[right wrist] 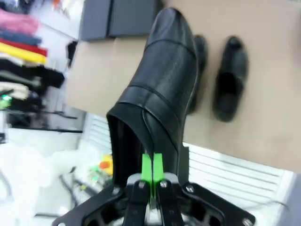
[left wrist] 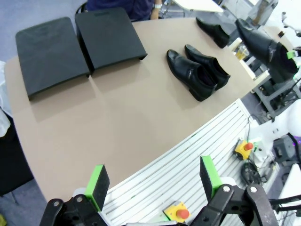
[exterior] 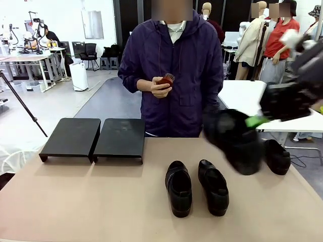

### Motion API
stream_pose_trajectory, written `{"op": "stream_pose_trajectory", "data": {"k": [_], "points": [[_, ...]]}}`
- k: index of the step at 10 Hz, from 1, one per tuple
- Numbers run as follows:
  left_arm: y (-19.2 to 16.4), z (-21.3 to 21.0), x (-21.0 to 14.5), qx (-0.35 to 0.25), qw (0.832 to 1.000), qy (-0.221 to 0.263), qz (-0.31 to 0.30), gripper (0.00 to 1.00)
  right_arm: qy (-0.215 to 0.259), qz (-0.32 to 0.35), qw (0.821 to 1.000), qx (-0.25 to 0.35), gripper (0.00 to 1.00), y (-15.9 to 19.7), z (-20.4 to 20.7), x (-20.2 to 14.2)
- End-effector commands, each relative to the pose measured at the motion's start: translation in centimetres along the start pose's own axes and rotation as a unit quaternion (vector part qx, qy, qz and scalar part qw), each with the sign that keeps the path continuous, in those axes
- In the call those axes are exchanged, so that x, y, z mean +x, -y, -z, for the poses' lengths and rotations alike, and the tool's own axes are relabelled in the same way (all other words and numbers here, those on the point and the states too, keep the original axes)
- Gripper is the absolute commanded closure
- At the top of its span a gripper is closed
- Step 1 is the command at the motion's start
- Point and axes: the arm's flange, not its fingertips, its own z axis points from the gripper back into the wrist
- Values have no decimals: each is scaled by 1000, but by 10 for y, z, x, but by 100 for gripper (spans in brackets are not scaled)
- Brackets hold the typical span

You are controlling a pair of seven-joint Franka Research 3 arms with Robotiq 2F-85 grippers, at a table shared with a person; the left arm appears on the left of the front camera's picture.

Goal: Organize the shoes by placing them on the stand.
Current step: Pick up one Shoe and place it in the middle of the table.

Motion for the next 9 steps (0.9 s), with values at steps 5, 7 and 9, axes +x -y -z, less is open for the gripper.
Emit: {"op": "stream_pose_trajectory", "data": {"k": [5, 7, 9], "points": [[0, -1, -1, -9, 1000, 3, 6, 0, -51, 43, 996, 53, 100, -120, 174, 22], [0, -1, -1, -9, 1000, 3, 6, 0, -63, 58, 995, 45, 100, -135, 235, 25], [0, -1, -1, -9, 1000, 3, 6, 0, -68, 86, 994, 26, 100, -141, 278, 20]]}}
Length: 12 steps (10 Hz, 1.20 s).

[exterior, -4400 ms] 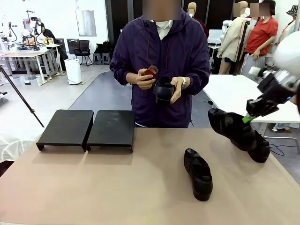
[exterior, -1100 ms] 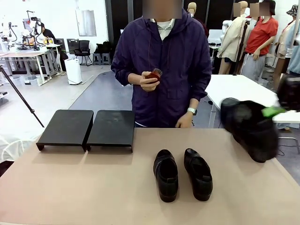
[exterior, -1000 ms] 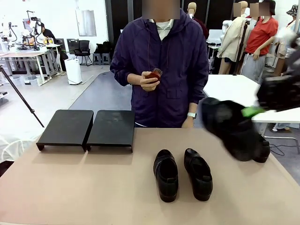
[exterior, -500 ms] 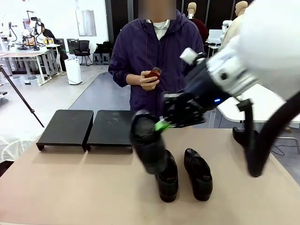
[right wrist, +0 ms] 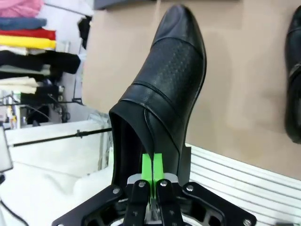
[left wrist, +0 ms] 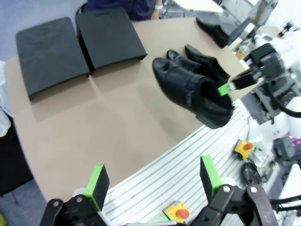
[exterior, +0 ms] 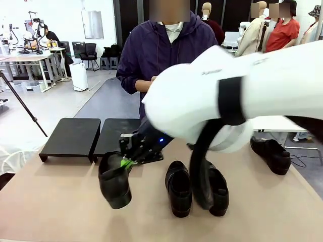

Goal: Organize the shoes by placing them on the stand.
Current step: Pick up one Shoe and place it in the middle of the table.

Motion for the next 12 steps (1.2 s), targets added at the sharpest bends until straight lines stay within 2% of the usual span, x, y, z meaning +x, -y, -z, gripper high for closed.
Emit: {"op": "stream_pose_trajectory", "data": {"k": [1, 3, 7, 8, 9, 12], "points": [[0, -1, -1, -9, 1000, 4, 6, 0, 25, 53, 998, -23, 100, -13, 28, 10], [0, -1, -1, -9, 1000, 4, 6, 0, 37, 84, 995, -47, 100, 0, 62, 11], [0, -1, -1, -9, 1000, 4, 6, 0, -45, 129, 987, -83, 100, 26, 112, 22], [0, -1, -1, -9, 1000, 4, 6, 0, -59, 120, 987, -87, 100, 31, 115, 25], [0, -1, -1, -9, 1000, 4, 6, 0, -97, 122, 985, -79, 100, 37, 119, 28], [0, -1, -1, -9, 1000, 4, 6, 0, -113, 132, 980, -93, 100, 49, 122, 31]]}}
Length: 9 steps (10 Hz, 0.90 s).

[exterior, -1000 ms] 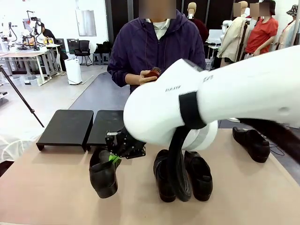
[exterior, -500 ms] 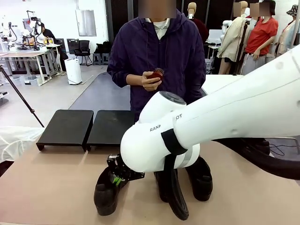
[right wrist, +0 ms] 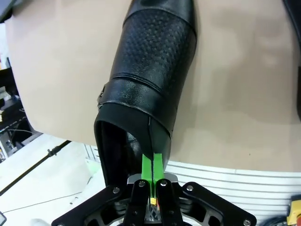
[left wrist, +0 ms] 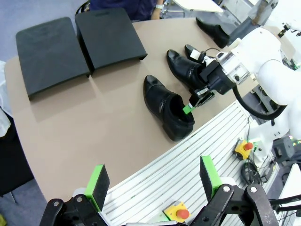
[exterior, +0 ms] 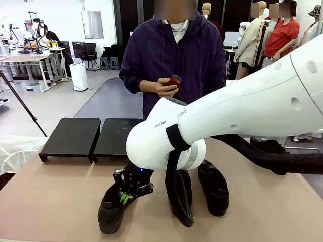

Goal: Organize the shoes by placing them on the stand.
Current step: Pick up one Shoe and place it in the middle of the table.

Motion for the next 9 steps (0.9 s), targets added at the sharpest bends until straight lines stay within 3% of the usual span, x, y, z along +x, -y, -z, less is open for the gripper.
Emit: {"op": "stream_pose_trajectory", "data": {"k": [1, 2, 3, 4, 9], "points": [[0, -1, -1, -9, 1000, 4, 6, 0, -14, -14, 1000, -3, 100, 0, -2, 2], [0, -1, -1, -9, 1000, 4, 6, 0, -22, -13, 1000, 0, 80, 0, -3, 1], [0, -1, -1, -9, 1000, 4, 6, 0, -24, -15, 1000, 2, 26, 0, -3, 1], [0, -1, -1, -9, 1000, 4, 6, 0, -23, -14, 1000, 6, 0, 0, -4, 1], [0, -1, -1, -9, 1000, 4, 6, 0, -20, -24, 999, 15, 0, 0, -6, -1]]}}
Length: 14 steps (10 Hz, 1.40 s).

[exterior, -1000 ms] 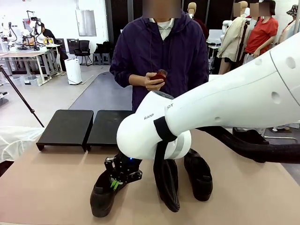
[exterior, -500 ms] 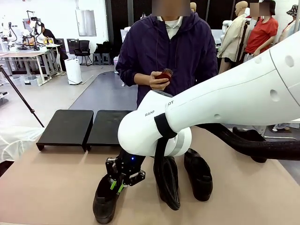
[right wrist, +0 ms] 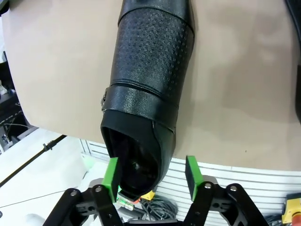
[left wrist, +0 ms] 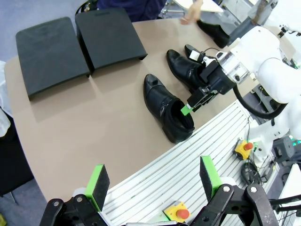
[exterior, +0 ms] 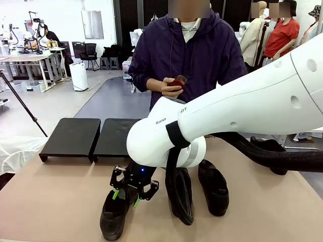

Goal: Organize the shoes by placing them on the stand.
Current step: Pick up one Shoe and place it in the middle of the table.

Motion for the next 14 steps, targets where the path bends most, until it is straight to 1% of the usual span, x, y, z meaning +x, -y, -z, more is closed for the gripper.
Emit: {"op": "stream_pose_trajectory", "data": {"k": [1, 2, 3, 4, 5, 6, 7, 8, 9, 10, 11, 12, 13, 14], "points": [[0, -1, -1, -9, 1000, 4, 6, 0, -10, -22, 999, 34, 0, -1, -17, -6], [0, -1, -1, -9, 1000, 4, 6, 0, -11, -51, 997, 52, 0, 0, -49, -17], [0, -1, -1, -9, 1000, 4, 6, 0, -19, -101, 993, 66, 0, 6, -92, -37], [0, -1, -1, -9, 1000, 4, 6, 0, -23, -144, 986, 78, 0, 20, -143, -64], [0, -1, -1, -9, 1000, 4, 6, 0, -4, -177, 981, 80, 0, 44, -190, -94], [0, -1, -1, -9, 1000, 4, 6, 0, 28, -196, 978, 62, 0, 76, -230, -119], [0, -1, -1, -9, 1000, 4, 6, 0, 75, -224, 971, 39, 0, 120, -270, -137], [0, -1, -1, -9, 1000, 4, 6, 0, 88, -245, 965, 37, 0, 163, -301, -141], [0, -1, -1, -9, 1000, 4, 6, 0, 119, -227, 965, 45, 0, 208, -329, -139], [0, -1, -1, -9, 1000, 4, 6, 0, 133, -194, 970, 66, 0, 244, -350, -139], [0, -1, -1, -9, 1000, 4, 6, 0, 155, -181, 969, 64, 0, 270, -367, -144], [0, -1, -1, -9, 1000, 4, 6, 0, 170, -163, 970, 56, 0, 286, -379, -146], [0, -1, -1, -9, 1000, 4, 6, 0, 176, -170, 967, 65, 0, 305, -395, -148], [0, -1, -1, -9, 1000, 4, 6, 0, 169, -167, 967, 94, 0, 331, -413, -149]]}}
